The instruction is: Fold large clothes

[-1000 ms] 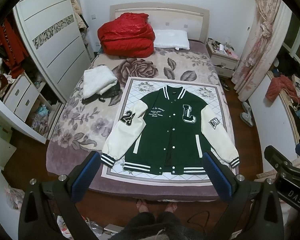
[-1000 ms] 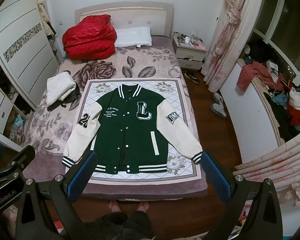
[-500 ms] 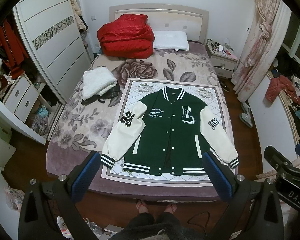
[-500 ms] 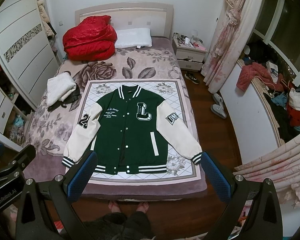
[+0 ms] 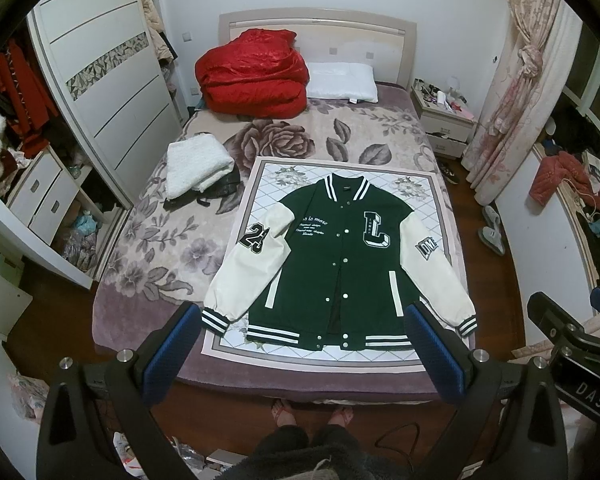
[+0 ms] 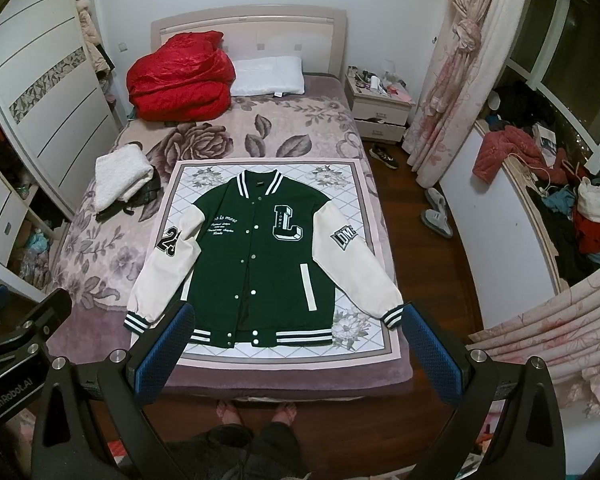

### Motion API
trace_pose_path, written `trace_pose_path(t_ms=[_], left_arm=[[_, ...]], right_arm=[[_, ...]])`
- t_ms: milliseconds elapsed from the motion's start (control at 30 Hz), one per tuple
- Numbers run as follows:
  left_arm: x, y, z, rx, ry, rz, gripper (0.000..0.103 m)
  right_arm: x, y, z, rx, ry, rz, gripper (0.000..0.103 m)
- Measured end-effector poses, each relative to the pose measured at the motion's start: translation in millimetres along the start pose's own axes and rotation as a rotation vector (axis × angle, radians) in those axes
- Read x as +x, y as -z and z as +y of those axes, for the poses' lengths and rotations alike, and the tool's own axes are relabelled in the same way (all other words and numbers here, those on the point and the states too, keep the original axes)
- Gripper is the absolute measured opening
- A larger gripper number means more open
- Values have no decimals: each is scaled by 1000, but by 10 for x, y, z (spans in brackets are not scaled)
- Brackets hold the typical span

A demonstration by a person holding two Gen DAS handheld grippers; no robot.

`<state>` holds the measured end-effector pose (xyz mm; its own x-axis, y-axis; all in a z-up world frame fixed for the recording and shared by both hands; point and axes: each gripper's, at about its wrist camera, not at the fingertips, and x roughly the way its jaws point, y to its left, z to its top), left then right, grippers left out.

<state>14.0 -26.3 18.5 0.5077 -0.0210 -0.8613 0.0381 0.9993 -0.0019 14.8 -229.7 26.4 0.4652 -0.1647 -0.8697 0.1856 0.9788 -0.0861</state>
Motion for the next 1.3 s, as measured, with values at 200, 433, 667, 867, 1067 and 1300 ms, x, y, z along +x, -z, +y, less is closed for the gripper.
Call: trace_pose_path(t_ms=[200,433,667,867,1067,1300], left_arm=[[-15,11,15,4,-1,-8,103],[-34,3,35,2,1,-8,103],[-135,-106,60,4,7,-18,103],[-148,-129,80,5,10,-23,103],[-139,-107,58,4,9,-24,103],[91,-217,55,19,-38,-81,103]], right_arm=[[-28,-66,6,3,0,-3,103],[-32,-87,8,2,2,-1,103],[-33,-48,-1,3,4,-5,103],[-37,-37,3,2,5,-6,103],[-62,-87,7,3,7,-5,103],[-67,-336,-67,34,3,10,103]])
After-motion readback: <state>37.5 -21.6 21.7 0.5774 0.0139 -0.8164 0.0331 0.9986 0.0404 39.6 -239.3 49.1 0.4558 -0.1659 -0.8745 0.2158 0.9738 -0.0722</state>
